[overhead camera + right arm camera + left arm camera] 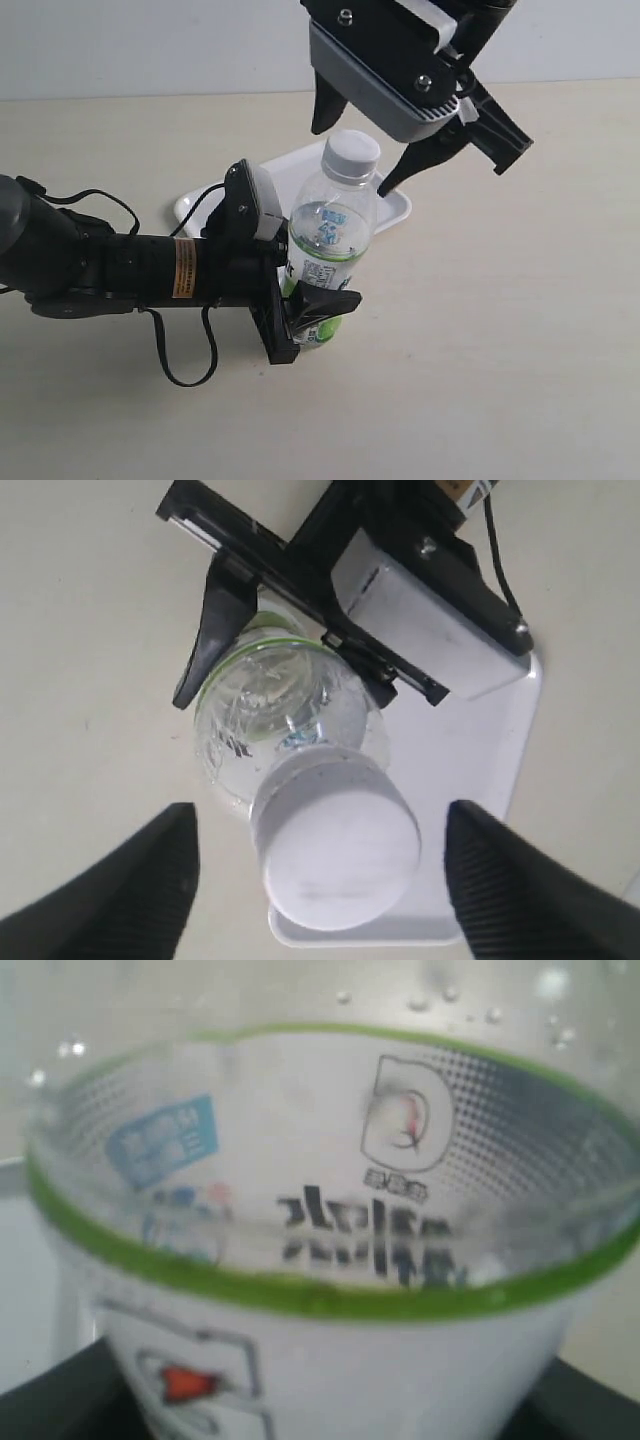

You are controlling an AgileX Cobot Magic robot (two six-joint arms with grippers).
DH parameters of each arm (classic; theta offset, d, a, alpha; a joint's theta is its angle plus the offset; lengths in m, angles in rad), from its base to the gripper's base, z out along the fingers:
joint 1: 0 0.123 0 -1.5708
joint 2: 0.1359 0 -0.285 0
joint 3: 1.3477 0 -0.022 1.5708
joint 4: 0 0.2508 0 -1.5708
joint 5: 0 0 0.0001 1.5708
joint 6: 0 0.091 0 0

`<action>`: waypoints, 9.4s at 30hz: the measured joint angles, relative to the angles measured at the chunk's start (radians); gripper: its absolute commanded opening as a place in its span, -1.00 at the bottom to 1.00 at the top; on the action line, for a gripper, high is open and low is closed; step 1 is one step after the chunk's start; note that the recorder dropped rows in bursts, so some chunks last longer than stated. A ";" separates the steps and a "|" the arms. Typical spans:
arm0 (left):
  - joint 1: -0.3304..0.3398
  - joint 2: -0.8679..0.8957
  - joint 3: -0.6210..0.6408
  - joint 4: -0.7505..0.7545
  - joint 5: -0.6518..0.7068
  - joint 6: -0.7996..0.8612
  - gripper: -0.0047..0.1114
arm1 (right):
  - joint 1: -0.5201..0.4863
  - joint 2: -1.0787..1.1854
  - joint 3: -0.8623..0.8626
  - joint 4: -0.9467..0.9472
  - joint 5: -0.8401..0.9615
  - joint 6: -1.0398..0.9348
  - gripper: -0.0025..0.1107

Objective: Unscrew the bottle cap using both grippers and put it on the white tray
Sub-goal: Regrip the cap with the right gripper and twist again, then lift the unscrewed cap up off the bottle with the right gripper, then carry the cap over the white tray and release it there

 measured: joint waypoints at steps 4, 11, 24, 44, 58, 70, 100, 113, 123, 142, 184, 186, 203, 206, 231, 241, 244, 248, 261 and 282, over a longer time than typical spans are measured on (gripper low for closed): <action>0.000 0.000 0.000 -0.002 0.000 -0.002 -0.92 | 0.000 0.000 0.000 0.013 0.002 0.144 0.41; 0.000 0.000 0.000 -0.002 0.000 -0.002 -0.92 | 0.000 0.000 0.000 0.013 0.005 0.443 0.41; 0.000 0.000 0.000 -0.002 0.000 -0.004 -0.92 | 0.000 -0.002 0.000 0.030 -0.006 1.123 0.41; 0.000 0.000 0.000 -0.008 0.004 0.000 -0.92 | 0.000 -0.004 0.000 0.030 0.009 1.677 0.36; 0.000 0.000 0.000 -0.008 0.004 0.000 -0.92 | 0.000 0.000 0.002 0.017 -0.004 1.681 -0.22; 0.000 0.000 0.000 -0.008 0.004 0.002 -0.92 | 0.000 0.000 0.002 -0.006 -0.004 1.666 -0.96; 0.000 0.000 0.000 -0.011 0.010 -0.001 -0.92 | 0.000 0.000 0.000 -0.008 -0.037 0.164 -0.96; 0.000 0.000 0.000 -0.008 0.010 -0.001 -0.92 | 0.000 -0.037 0.002 0.037 -0.029 -0.232 -0.96; 0.000 0.000 -0.005 -0.018 0.012 0.016 -0.92 | 0.000 -0.228 0.002 -0.021 -0.120 0.102 -0.96; 0.000 0.000 0.106 -0.181 -0.110 0.160 -0.92 | -0.311 0.022 -0.025 0.472 -0.478 0.496 -0.96; 0.000 0.000 0.106 -0.118 -0.166 0.213 -0.92 | -0.240 0.688 -0.236 0.473 -0.585 1.140 -0.96; 0.000 0.000 0.106 -0.118 -0.166 0.213 -0.92 | -0.240 0.688 -0.236 0.473 -0.585 1.140 -0.96; 0.000 0.000 0.106 -0.118 -0.166 0.213 -0.92 | -0.240 0.698 -0.236 0.473 -0.526 1.120 -0.96; 0.000 0.000 0.106 -0.118 -0.166 0.213 -0.92 | -0.240 0.707 -0.236 0.473 -0.526 1.118 -0.96; 0.000 0.000 0.106 -0.118 -0.168 0.213 -0.92 | -0.240 0.720 -0.236 0.461 -0.526 1.065 0.15; 0.000 0.000 0.106 -0.118 -0.170 0.213 -0.92 | -0.240 0.720 -0.236 0.425 -0.527 1.063 0.33; 0.000 0.000 0.106 -0.142 -0.167 0.213 -0.92 | -0.240 0.715 -0.236 0.373 -0.525 1.085 0.30; 0.000 0.000 0.106 -0.217 -0.142 0.217 -0.92 | -0.250 0.679 -0.236 0.214 -0.523 1.218 0.30; 0.000 0.069 0.034 -0.174 -0.151 0.217 -0.92 | -0.297 0.622 -0.238 -0.022 -0.448 1.421 0.30; 0.000 0.077 0.030 -0.131 -0.170 0.217 0.65 | -0.300 0.604 -0.238 -0.024 -0.417 1.427 0.38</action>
